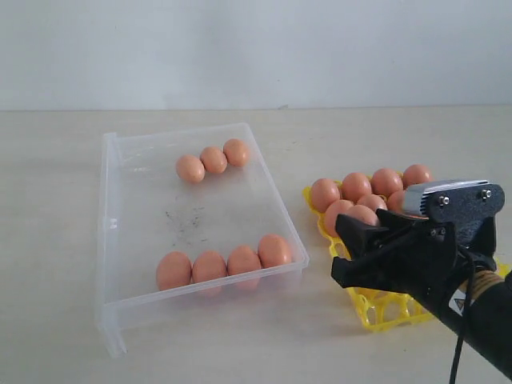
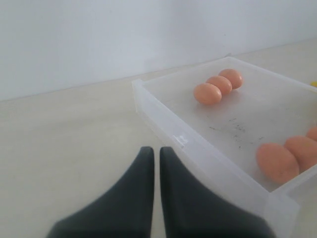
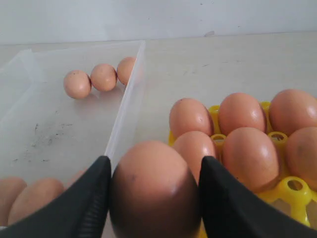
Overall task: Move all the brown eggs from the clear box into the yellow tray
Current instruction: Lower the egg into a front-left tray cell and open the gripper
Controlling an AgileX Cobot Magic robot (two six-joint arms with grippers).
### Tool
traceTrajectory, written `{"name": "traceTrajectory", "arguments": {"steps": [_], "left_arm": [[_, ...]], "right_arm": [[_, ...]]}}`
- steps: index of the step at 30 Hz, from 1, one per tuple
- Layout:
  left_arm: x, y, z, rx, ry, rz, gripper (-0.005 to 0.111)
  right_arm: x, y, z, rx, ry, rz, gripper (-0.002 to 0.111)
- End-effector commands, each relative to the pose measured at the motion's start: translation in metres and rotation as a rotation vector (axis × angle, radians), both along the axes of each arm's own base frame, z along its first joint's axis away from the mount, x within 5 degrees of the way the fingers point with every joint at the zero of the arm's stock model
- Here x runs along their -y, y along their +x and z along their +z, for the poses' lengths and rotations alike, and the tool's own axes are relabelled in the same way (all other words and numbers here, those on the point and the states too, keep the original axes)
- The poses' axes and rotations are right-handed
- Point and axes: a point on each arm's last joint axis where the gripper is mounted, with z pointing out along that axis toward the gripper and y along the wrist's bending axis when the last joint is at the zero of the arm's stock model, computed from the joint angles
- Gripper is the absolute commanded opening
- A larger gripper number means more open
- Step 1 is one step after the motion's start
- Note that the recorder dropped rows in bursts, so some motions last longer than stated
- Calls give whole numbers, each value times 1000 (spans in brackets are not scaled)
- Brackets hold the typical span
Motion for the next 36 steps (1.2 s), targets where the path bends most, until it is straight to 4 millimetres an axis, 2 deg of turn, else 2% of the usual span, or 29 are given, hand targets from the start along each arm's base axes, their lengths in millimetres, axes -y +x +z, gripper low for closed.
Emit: {"name": "traceTrajectory", "arguments": {"steps": [1, 3, 9, 23, 36], "left_arm": [[0, 0, -1, 2, 2, -5, 4], [0, 0, -1, 2, 2, -5, 4], [0, 0, -1, 2, 2, -5, 4], [0, 0, -1, 2, 2, -5, 4], [0, 0, -1, 2, 2, -5, 4]], "right_arm": [[0, 13, 2, -45, 3, -40, 0], [3, 22, -1, -115, -6, -70, 0], [3, 32, 1, -142, 7, -52, 0], [0, 31, -6, -147, -89, 18, 0], [-2, 37, -30, -107, -113, 23, 0]]}}
